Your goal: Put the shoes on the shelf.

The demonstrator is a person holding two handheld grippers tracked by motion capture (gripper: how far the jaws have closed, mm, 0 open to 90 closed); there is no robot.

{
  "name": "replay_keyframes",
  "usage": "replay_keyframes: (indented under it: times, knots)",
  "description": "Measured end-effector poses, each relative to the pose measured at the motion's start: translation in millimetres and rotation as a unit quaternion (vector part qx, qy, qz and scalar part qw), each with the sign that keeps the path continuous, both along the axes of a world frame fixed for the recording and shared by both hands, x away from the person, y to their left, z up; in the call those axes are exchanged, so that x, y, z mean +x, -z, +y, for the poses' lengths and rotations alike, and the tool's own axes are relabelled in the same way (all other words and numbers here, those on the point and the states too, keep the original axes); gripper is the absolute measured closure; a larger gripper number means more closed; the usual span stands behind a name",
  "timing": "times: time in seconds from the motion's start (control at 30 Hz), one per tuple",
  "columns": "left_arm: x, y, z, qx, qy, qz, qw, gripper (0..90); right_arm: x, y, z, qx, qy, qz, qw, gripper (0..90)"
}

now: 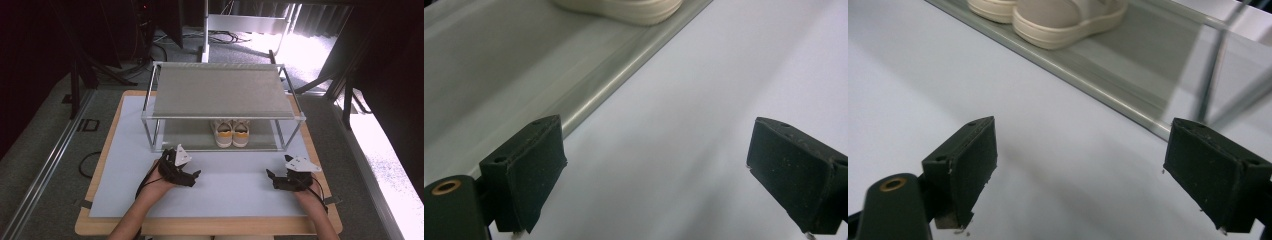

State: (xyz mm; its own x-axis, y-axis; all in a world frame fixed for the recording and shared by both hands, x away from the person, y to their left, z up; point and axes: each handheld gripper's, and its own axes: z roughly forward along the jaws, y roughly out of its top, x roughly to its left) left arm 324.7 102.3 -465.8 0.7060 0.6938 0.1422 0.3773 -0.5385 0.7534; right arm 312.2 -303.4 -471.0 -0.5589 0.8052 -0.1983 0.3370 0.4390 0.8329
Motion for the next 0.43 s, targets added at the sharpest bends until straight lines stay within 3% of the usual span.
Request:
replay_keyframes:
  times: [0.23, 0.43]
  knots:
    - [-13.5, 11.0, 24.6, -0.006, -0.021, -0.001, 0.9998, 8.4, -7.8, 0.0, -23.8, 0.02, 0.021, 0.001, 0.9996, 13.1]
    - [-28.1, 13.9, 45.1, -0.024, -0.048, -0.022, 0.9983, 8.5, -11.2, -2.8, -34.8, 0.037, 0.034, -0.003, 0.9987, 13.4]
